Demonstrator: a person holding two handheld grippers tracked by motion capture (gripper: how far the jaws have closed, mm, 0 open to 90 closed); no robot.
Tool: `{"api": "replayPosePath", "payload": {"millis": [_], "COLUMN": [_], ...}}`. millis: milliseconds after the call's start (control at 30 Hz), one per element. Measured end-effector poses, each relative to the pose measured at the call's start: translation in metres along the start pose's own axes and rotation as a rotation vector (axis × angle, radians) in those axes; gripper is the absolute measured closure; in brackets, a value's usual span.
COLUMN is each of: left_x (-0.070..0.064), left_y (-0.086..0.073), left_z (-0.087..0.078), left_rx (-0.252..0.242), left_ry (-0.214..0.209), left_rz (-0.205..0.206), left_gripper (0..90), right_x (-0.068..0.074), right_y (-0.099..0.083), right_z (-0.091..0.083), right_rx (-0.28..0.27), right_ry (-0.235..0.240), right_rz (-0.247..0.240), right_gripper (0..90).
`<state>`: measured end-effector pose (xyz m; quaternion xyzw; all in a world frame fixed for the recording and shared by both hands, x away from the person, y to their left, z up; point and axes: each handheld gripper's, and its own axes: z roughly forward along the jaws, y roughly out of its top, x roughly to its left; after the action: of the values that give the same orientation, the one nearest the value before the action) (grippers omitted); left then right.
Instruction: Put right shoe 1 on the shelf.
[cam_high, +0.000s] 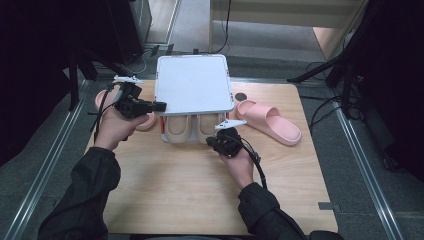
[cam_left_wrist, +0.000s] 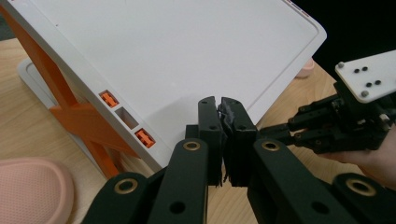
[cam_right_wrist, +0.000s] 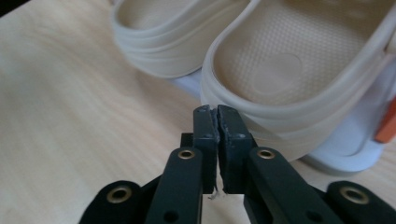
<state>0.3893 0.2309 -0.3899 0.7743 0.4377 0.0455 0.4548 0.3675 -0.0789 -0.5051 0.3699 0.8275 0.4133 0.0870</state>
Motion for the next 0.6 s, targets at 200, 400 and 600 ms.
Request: {"api": "replayPosePath", "payload": {"millis": [200, 400, 600], "left_x": [-0.003, -0.006, -0.017], "left_y": [0.000, 0.002, 0.005], "left_z": [0.000, -0.006, -0.023], "left_rx": [0.004, 0.019, 0.025], "left_ry": [0.029, 0.021, 0.008], "left_rz": [0.036, 0.032, 0.029], "left_gripper": [87.1, 84.1, 69.0], "right_x": [-0.013, -0.017, -0.018], "right_y": [-0.005, -0.016, -0.019], "right_z": [-0.014, -0.047, -0.074], "right_rx": [-0.005, -0.029, -0.050], "right_ry": [0.039, 0.046, 0.089], "right_rz": [0.085, 0.071, 0.064], "right_gripper": [90.0, 85.4, 72.2]}}
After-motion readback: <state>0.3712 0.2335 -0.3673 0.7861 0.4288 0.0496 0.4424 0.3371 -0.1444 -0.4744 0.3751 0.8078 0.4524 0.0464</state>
